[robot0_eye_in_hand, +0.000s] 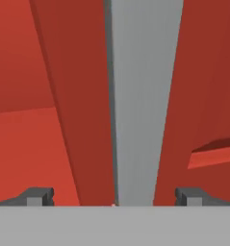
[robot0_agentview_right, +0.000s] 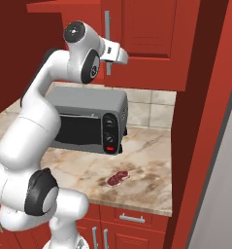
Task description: Retrieve the tupperware from the cabinet, then place the raw meat into the tupperware to avoid contamination.
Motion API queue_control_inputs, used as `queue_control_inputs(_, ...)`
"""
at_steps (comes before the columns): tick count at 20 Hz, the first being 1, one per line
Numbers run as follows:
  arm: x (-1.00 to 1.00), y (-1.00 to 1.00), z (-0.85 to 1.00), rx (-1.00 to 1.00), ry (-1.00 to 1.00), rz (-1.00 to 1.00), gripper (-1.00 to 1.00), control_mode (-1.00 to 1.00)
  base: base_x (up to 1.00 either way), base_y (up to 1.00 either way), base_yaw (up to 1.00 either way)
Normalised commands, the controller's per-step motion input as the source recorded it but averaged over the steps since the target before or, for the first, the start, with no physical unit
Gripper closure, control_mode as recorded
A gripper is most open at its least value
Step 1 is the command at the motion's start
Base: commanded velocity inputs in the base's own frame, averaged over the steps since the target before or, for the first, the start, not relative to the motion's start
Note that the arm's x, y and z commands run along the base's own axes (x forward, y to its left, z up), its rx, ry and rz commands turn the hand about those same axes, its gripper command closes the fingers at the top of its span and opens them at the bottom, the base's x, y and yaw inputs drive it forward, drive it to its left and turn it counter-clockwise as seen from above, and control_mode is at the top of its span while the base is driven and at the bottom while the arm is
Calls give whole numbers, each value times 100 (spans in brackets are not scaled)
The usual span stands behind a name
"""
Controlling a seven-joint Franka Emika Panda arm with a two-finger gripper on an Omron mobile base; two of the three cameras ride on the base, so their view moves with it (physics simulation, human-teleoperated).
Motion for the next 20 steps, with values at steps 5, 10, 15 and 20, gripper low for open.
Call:
queue_control_inputs(5,51,-12,-14,0,0,0,-100,-100,0,0,0)
queue_control_inputs(10,27,-2,-8,0,0,1,-100,-100,0,0,0)
queue_control_inputs(15,10,0,-3,1,0,3,-100,-100,0,0,0)
queue_control_inputs(20,8,0,-4,1,0,4,100,-100,0,0,0)
